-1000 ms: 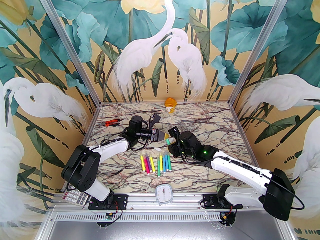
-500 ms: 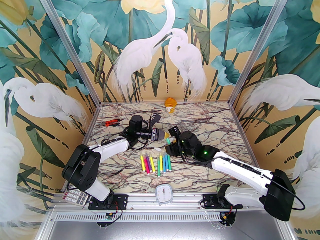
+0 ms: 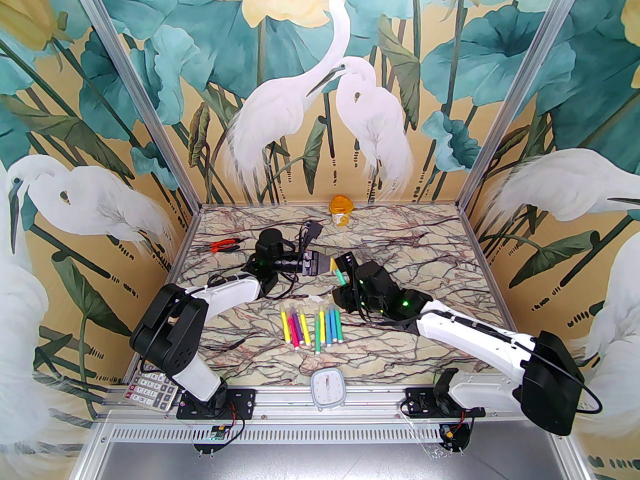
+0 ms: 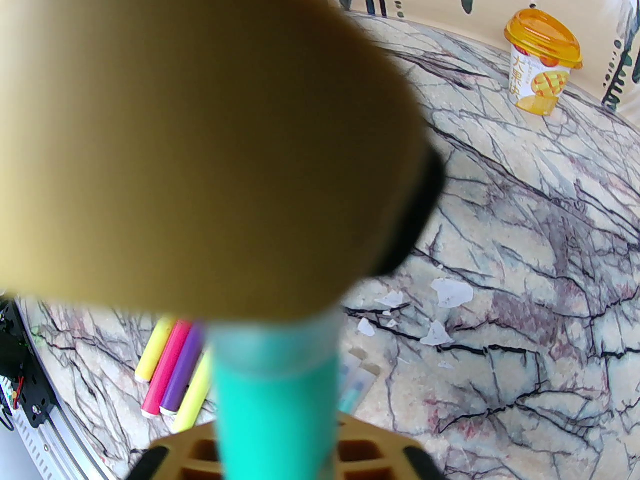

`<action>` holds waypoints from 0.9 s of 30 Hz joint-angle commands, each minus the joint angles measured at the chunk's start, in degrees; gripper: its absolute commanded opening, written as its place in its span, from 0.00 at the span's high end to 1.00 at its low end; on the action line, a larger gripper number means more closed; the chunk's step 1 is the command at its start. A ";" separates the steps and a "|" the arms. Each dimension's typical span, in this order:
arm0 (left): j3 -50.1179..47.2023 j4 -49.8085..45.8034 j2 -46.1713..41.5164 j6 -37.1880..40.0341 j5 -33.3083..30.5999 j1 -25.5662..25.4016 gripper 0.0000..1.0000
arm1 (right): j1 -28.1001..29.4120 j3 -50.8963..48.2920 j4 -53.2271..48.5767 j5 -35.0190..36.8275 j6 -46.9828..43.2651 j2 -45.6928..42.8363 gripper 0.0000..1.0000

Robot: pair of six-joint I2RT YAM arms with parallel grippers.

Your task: Open the pen caps

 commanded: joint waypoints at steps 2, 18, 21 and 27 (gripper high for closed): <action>2.85 -13.98 -0.70 8.75 -2.79 -0.29 1.00 | -0.53 -1.43 0.11 2.08 0.00 -3.94 0.85; 12.72 -43.19 -1.52 15.77 -20.55 2.05 1.00 | -0.68 -6.03 0.34 0.11 -3.98 -5.85 1.00; 12.95 -42.47 -1.22 13.61 -20.98 4.14 1.00 | -0.67 -7.32 0.45 -0.03 -4.42 -6.56 1.00; 13.58 -41.74 -0.96 11.02 -21.71 7.44 1.00 | -0.69 -9.05 -0.01 -0.05 -5.64 -7.32 1.00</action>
